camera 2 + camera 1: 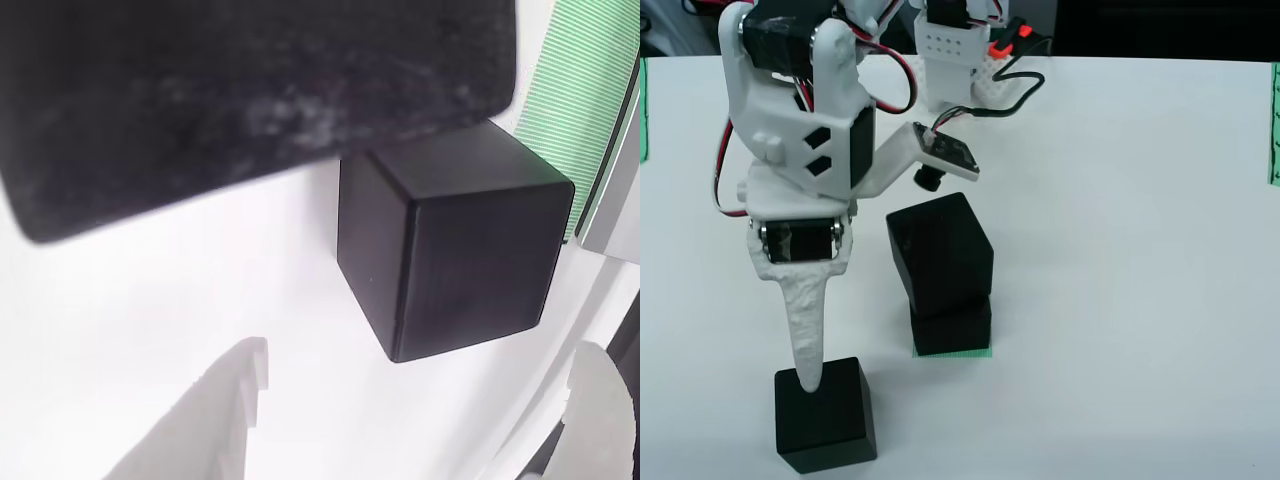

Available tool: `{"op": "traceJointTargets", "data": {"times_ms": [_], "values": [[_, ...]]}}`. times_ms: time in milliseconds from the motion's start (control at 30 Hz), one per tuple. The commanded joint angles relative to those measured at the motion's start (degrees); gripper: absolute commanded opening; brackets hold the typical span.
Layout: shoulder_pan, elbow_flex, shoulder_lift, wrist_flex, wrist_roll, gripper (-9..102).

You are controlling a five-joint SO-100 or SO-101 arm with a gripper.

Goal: Stack 3 Blocks on the chosen place.

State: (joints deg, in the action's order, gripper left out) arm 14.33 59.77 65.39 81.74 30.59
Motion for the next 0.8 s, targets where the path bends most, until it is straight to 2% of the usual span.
{"op": "traceJointTargets", "data": {"times_ms": [0, 400, 767], "values": [[-0.53, -5.71, -2.99, -0.70, -1.49, 37], [-1.85, -15.47, -12.83, -1.76, -3.69, 37], [-3.87, -17.49, -18.19, -3.34, -4.57, 37]]}}
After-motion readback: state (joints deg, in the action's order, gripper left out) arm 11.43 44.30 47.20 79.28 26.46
